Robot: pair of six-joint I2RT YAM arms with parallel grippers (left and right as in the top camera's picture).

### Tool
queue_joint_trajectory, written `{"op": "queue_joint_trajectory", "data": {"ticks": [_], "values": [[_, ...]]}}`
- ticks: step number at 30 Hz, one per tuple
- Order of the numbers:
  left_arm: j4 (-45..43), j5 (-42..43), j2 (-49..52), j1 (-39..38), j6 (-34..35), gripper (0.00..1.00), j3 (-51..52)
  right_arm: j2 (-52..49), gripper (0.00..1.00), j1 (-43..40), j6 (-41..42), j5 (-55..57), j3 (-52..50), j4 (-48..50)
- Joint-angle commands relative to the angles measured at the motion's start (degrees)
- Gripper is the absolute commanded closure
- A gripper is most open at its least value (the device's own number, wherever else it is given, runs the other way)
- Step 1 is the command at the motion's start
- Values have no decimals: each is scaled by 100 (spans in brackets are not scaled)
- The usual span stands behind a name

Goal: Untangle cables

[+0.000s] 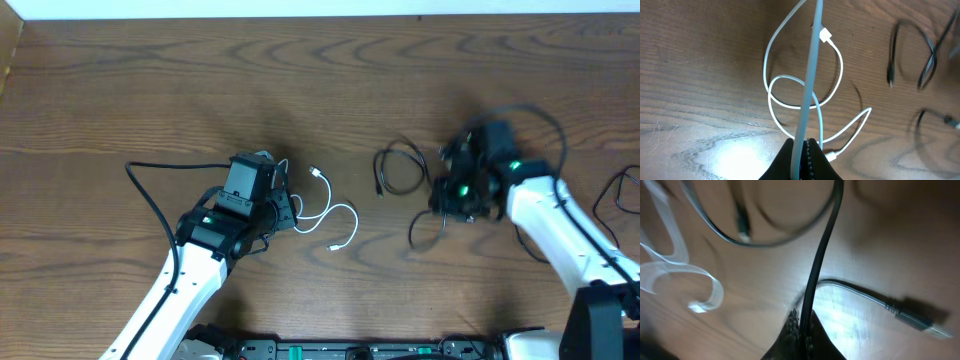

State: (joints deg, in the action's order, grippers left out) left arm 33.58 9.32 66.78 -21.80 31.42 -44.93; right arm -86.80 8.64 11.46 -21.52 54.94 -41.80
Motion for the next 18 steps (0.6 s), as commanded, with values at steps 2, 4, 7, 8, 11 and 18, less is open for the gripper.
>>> {"op": "queue_joint_trajectory", "data": {"ticks": [2, 4, 7, 8, 11, 18], "values": [[20, 79, 87, 9, -98, 93, -28, 273, 99, -575, -81, -461, 1648, 61], [24, 79, 107, 9, -98, 93, -28, 372, 99, -793, -81, -450, 2236, 68], [20, 76, 107, 9, -96, 93, -28, 505, 99, -1132, -81, -306, 2940, 63], [20, 76, 107, 9, -98, 93, -28, 553, 99, -1231, -81, -190, 3093, 63], [20, 76, 107, 9, -96, 93, -28, 717, 99, -1600, -81, 435, 3440, 85], [17, 74, 107, 9, -98, 93, -28, 896, 99, -2253, -81, 2695, 3523, 74]]}}
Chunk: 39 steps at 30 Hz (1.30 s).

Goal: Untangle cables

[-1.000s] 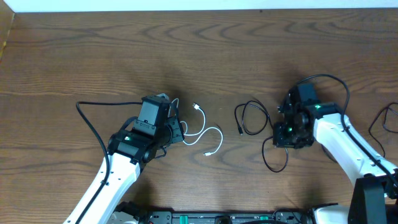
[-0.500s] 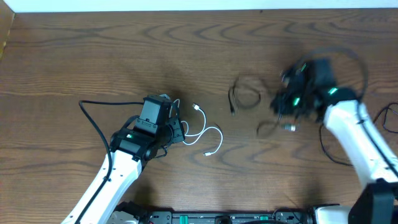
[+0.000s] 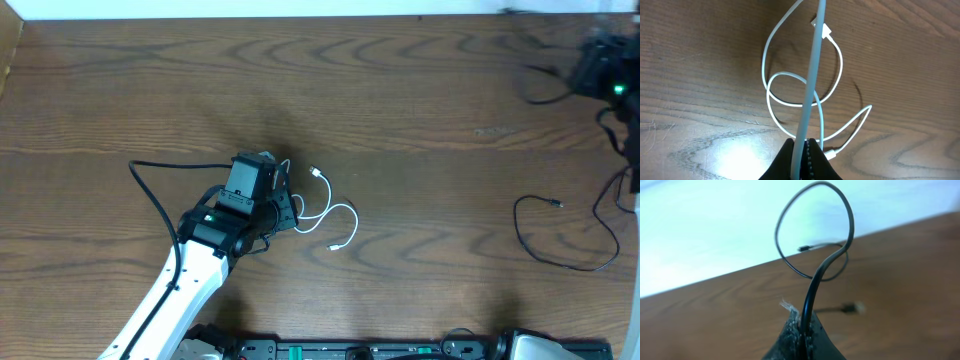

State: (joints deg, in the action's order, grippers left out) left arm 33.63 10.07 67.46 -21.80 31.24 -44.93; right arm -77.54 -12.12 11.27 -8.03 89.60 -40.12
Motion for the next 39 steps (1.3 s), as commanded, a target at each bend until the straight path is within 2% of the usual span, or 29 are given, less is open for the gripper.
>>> {"op": "queue_joint_trajectory", "data": {"ticks": [1, 7, 18, 26, 27, 29, 30, 31, 36, 39], "values": [[13, 2, 39, 9, -81, 93, -28, -39, 99, -232, -59, 1652, 57, -168], [15, 2, 39, 9, -81, 93, -28, -155, 99, -625, -59, 2793, 48, -509], [17, 2, 39, 9, -79, 93, -28, -302, 99, -1412, 334, 2739, -37, -638], [17, 2, 39, 9, -79, 93, -28, -649, 99, -1694, 354, 2695, -44, -782], [17, 4, 39, 9, -79, 93, -28, -686, 95, -1709, 354, 2693, -44, -817], [17, 4, 39, 9, -79, 93, -28, -789, 62, -1714, 354, 2647, -44, -855], [15, 2, 39, 9, -79, 93, -28, -826, 49, -1714, 354, 2555, -44, -850], [15, 2, 39, 9, -79, 93, -28, -861, 43, -1716, 352, 2428, -44, -844], [15, 2, 39, 9, -79, 93, -28, -1016, 27, -1714, 352, 1233, -44, -890], [0, 4, 39, 9, -79, 93, -28, -1104, 17, -1692, 350, -173, -46, -1016]]}}
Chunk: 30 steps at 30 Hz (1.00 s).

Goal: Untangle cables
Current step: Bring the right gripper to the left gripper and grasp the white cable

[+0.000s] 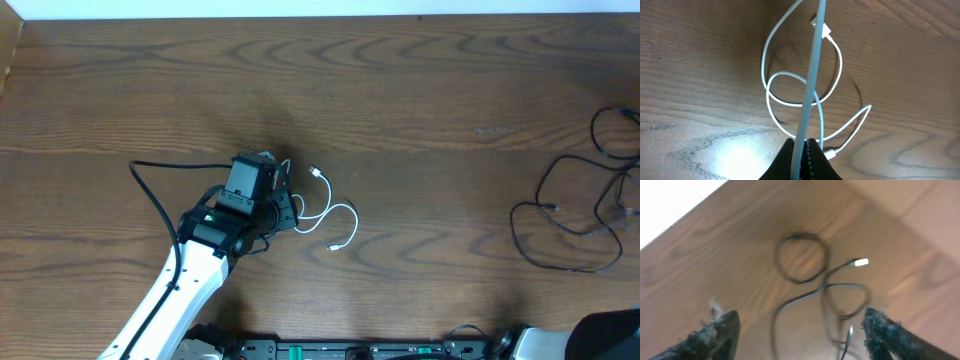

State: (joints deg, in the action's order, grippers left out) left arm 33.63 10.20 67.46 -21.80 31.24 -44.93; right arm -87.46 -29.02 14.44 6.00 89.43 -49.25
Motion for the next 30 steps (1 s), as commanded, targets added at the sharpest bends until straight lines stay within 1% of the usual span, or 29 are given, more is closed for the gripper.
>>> {"op": "queue_joint_trajectory", "data": {"ticks": [1, 2, 5, 8, 11, 13, 16, 19, 23, 27, 30], "values": [[-24, -7, 37, 9, -79, 92, -28, -142, 16, 22, 13, -1991, -31, -144], [-79, 42, 37, 9, -83, 93, -28, -175, 14, 63, -105, -2468, -31, -227], [-474, 540, 39, 9, -254, 92, -28, -267, 13, 247, -424, -3217, -31, -444], [-1172, 1342, 44, -63, -415, 93, -28, -376, 12, 566, -859, -3519, -31, -815], [-2022, 2771, 92, -385, -1239, 93, -28, -490, 12, 999, -1600, -3602, -31, -1290], [-2286, 3416, 116, -662, -1733, 93, -28, -584, 12, 1366, -2140, -3641, -31, -1620], [-2280, 3418, 136, -1014, -2120, 92, -28, -750, 10, 1921, -2754, -3639, -31, -2059], [-2236, 3416, 166, -1172, -2256, 93, -28, -968, 10, 2450, -3091, -3639, -31, -2387], [-2015, 3281, 177, -1172, -2291, 92, -28, -1314, 8, 3025, -3099, -3637, -31, -2433], [-1493, 2583, 177, -1172, -2291, 92, -28, -1655, 8, 3449, -3025, -3689, -31, -2455], [-1106, 2129, 177, -1172, -2291, 93, -28, -1941, 8, 3792, -2656, -3930, -31, -2441]]}}
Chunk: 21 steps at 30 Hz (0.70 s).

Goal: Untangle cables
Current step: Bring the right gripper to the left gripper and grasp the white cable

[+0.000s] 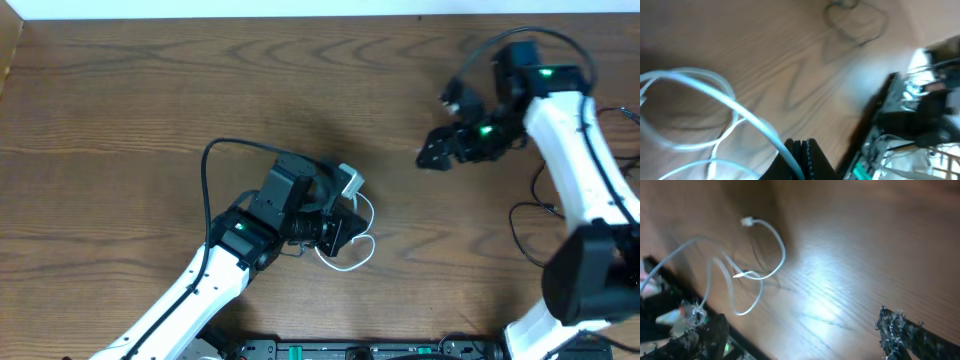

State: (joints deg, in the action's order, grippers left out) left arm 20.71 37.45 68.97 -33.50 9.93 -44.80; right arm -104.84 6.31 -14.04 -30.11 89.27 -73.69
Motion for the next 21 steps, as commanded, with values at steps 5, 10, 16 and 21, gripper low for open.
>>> {"op": "queue_joint_trajectory", "data": {"ticks": [5, 10, 16, 21], "values": [[350, -645, 26, -2, -162, 92, -42, -503, 7, 717, 1071, -931, -15, 212], [345, -647, 26, -2, -162, 93, -42, -570, 5, 1180, 2238, -1497, -15, 566], [118, -667, 26, -2, -291, 92, -42, -570, 11, 1576, 3274, -1530, -15, 619], [-442, -664, 26, -9, -435, 93, -42, -570, 14, 1838, 4098, -1633, -15, 798]]}}
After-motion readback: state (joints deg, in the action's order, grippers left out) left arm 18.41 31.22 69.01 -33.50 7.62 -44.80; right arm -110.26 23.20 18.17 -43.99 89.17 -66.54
